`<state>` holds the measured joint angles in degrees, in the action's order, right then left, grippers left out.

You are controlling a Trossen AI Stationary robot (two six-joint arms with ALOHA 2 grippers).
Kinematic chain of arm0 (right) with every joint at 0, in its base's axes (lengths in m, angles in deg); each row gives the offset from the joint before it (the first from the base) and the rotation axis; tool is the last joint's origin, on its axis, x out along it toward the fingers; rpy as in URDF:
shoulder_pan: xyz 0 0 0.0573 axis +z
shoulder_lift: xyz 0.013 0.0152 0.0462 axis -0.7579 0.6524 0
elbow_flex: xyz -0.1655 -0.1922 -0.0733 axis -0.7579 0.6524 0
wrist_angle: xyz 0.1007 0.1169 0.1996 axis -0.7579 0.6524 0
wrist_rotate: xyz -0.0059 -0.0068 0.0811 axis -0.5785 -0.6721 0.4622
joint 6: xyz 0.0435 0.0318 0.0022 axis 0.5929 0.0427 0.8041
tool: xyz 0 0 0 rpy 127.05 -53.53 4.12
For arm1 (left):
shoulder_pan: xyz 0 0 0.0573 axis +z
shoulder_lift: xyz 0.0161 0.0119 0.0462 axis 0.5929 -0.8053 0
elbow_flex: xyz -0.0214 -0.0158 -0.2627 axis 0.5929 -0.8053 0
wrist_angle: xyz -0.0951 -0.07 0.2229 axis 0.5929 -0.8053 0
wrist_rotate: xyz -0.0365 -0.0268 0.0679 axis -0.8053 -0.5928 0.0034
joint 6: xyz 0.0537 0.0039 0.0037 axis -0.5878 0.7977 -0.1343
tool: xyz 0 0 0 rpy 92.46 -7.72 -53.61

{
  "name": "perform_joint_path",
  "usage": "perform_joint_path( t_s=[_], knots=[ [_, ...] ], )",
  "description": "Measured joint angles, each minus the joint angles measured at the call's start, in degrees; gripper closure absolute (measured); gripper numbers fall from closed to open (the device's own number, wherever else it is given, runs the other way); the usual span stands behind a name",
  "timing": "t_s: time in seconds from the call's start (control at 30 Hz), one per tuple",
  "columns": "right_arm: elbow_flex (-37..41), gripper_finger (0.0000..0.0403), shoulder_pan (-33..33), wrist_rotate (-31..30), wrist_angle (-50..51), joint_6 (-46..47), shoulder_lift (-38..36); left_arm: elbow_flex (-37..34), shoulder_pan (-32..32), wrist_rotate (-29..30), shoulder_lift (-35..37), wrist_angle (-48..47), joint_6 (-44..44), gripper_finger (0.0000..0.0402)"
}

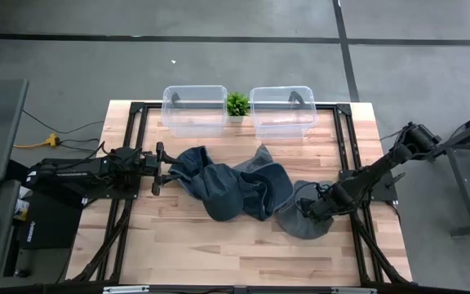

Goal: Pick & Place hat
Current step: Put the right gray cap into the right transparent bin

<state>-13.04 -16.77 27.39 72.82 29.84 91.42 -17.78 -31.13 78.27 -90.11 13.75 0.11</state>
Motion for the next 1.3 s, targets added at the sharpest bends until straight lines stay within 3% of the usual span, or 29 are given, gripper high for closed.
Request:
perform_joint_path(
  t_s=[0.47, 0.8, 1.3],
  knots=[
    [-0.13, 0.0377, -0.04, 1.37, 0.88, -6.23, -0.12, 0.0, 0.0, 0.0, 0.02, 0.0, -0.02, 0.0181],
    [-0.15, 0.038, -0.04, 4.05, 1.47, -11.08, -1.51, 0.0, 0.0, 0.0, 0.01, 0.0, 0.0, 0.0181],
    [-0.46, 0.0381, 0.0, 5.07, 13.31, -15.67, -13.31, 0.0, 0.0, 0.0, 0.01, 0.0, -0.02, 0.0181]
  ],
)
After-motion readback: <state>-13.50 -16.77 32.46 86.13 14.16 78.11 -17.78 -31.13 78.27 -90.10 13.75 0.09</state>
